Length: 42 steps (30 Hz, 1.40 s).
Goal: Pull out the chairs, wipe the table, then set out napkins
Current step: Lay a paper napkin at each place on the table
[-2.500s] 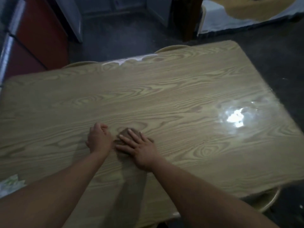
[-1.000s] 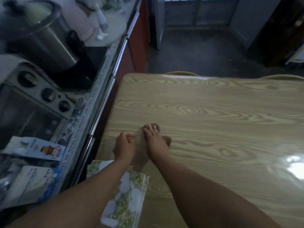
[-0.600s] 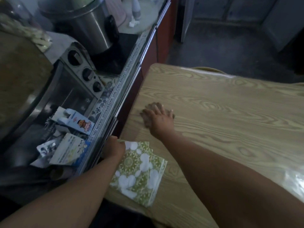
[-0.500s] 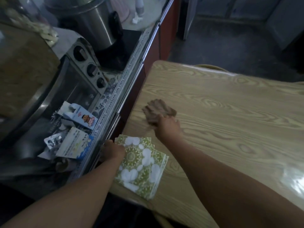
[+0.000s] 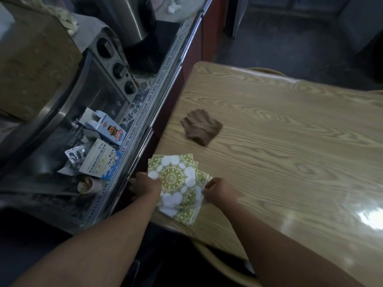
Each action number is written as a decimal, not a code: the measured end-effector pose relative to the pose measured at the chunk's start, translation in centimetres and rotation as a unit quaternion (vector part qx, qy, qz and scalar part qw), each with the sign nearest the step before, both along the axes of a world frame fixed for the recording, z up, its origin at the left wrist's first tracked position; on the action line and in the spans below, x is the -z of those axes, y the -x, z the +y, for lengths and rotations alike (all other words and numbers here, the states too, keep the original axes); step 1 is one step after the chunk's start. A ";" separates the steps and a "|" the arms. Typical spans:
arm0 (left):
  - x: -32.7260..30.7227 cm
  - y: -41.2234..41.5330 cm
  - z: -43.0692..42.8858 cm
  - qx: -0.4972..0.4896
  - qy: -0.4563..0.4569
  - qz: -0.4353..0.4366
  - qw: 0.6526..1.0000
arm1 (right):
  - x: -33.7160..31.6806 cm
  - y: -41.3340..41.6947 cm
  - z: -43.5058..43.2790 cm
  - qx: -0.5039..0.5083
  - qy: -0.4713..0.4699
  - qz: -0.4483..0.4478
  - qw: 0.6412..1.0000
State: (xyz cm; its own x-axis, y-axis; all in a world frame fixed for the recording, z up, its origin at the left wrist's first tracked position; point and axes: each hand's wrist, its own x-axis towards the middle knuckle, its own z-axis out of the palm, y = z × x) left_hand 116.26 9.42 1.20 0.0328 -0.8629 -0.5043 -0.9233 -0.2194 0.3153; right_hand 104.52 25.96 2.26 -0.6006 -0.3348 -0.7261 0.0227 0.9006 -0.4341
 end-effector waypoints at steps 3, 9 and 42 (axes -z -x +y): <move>-0.3 -0.3 1.0 -0.011 -0.029 0.043 0.999 | 0.0 -0.8 -0.2 0.033 0.024 -0.009 0.999; -0.9 -0.3 2.8 0.013 -0.083 0.062 0.995 | 0.6 -1.0 -0.5 0.144 0.033 -0.021 0.989; -2.4 0.1 4.7 0.070 -0.140 0.366 0.917 | -1.7 2.1 3.5 0.019 0.255 0.137 0.957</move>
